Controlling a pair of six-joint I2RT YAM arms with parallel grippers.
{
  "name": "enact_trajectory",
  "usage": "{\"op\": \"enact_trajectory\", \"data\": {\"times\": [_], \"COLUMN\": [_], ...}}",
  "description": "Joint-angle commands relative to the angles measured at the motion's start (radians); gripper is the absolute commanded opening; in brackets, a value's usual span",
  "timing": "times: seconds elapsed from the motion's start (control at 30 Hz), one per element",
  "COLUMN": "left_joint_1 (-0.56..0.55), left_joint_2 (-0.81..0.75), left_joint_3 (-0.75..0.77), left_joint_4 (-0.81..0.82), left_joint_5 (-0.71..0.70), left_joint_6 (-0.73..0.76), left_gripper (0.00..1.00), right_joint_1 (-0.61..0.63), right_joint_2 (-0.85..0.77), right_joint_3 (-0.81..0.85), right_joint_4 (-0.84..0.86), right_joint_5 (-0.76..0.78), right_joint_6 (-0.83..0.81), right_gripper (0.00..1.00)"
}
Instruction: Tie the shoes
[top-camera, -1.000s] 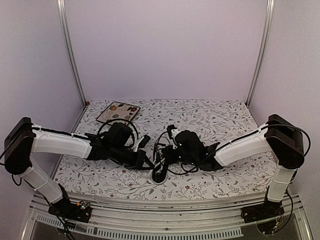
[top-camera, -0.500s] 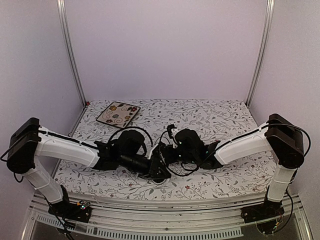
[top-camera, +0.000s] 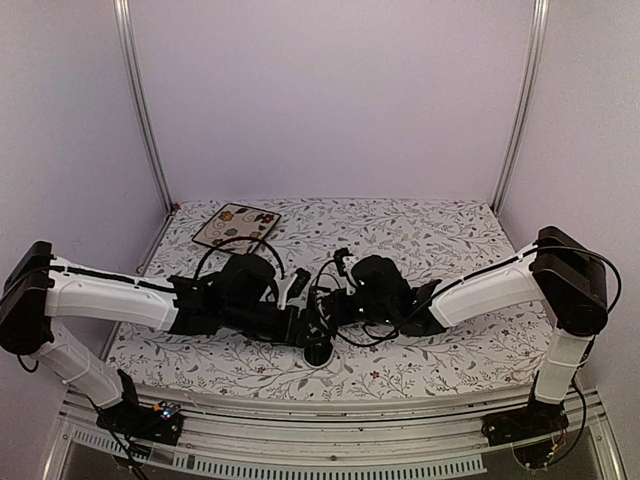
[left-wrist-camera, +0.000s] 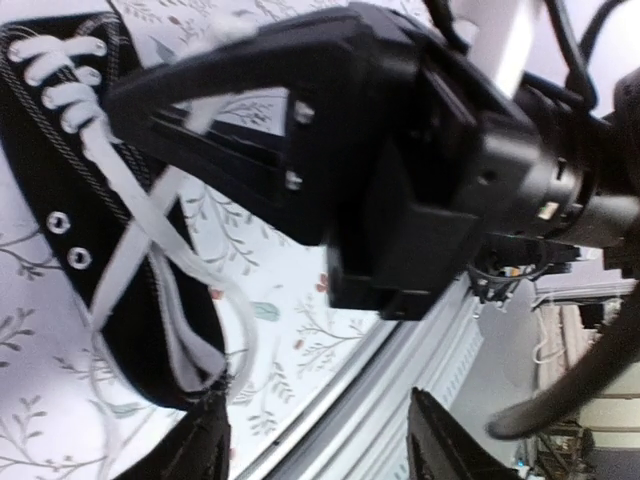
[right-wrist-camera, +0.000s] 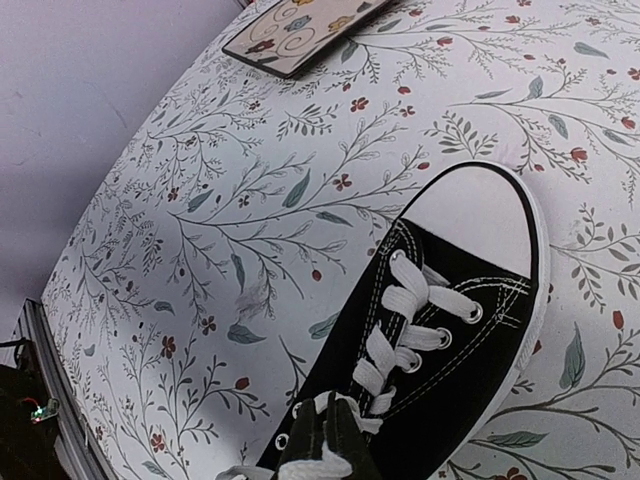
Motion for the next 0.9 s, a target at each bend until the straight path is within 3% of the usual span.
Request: {"op": "enact_trajectory", "data": {"times": [0.0,0.17,0.33,0.67,0.87], "left_joint_1": [0.055,0.117,0.186,0.206,0.207], "left_joint_2": [-0.044,-0.076,-0.062,0.13,0.147], "left_joint_3": [-0.028,-0.056,-0.035,0.135,0.125], "left_joint_4": [-0.161,-0.15,-0.009,0.064,0.064], "left_joint_5": [-0.126,-0.162,-0.121,-0.009,-0.013], "left_joint_6": [0.094,0.117,0.124,0.23,0.25], "left_gripper": [0.65,0.69,0.66,0.65,0.65], "right_joint_1": [-0.002,-0.001,-0.002,-0.003,-0.012], "right_joint_2": [-0.028,-0.043,-0.044,-0.024,-0.039], "right_joint_3": [0.016,-0.025,-0.07,-0.05,-0.023], "right_joint_4": [0.057,0.111,0.19,0.187,0.088], "right_joint_5": [-0.042,-0.062,-0.094,-0.124,-0.12], "right_joint_6": [-0.029,-0.052,-0.086,-0.13,-0.103], "right_gripper": [0.02,0.02,0.02,0.03,0.28]}}
